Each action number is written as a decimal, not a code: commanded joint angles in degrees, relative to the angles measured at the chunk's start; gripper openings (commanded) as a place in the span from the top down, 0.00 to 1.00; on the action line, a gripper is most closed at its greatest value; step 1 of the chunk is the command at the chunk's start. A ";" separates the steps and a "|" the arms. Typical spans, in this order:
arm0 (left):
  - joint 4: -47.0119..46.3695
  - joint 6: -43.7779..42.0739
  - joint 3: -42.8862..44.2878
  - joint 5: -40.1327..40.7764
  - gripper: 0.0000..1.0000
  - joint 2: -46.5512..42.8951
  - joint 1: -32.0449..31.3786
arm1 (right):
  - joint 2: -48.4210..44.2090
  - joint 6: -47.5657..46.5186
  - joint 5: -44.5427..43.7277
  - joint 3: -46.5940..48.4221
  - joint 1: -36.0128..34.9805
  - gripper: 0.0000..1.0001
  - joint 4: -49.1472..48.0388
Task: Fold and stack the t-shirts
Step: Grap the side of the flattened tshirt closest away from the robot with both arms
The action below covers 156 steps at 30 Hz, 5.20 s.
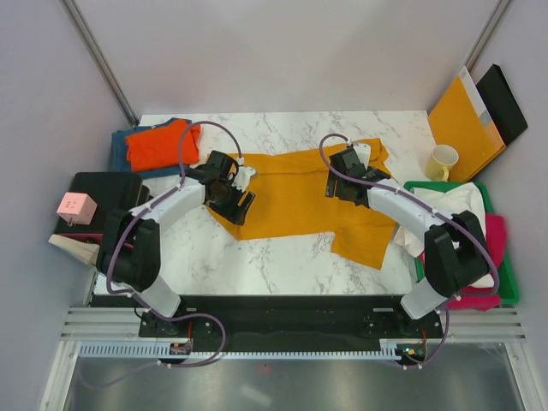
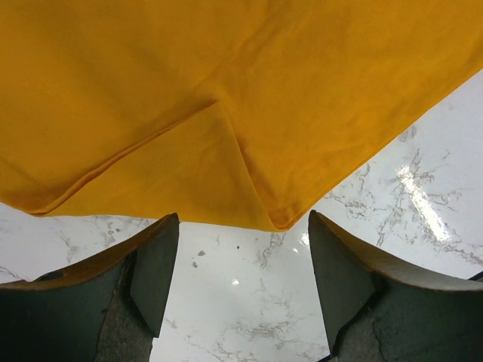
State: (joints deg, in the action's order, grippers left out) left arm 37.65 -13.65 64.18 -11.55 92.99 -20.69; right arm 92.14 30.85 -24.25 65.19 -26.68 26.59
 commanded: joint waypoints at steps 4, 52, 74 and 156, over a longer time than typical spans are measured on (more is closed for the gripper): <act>-0.82 -1.73 -1.69 8.02 0.28 4.56 -2.60 | -6.35 1.67 -0.01 -3.05 -0.31 0.19 -2.16; -11.11 -0.06 4.81 8.83 0.55 11.33 -4.01 | -13.04 5.10 -0.97 -15.09 -1.01 0.23 -2.33; -10.93 0.12 1.74 7.60 0.49 8.87 -4.10 | -13.21 7.21 -1.33 -17.29 -1.71 0.22 -3.56; -10.58 3.01 -2.04 7.16 0.98 -2.45 -3.92 | -33.87 39.48 -17.48 -28.72 -9.62 1.00 22.19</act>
State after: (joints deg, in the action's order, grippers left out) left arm 27.49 -12.93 63.42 -3.53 97.23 -24.51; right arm 59.46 73.65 -34.37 30.92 -35.29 45.82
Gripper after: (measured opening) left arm 0.026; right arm 0.012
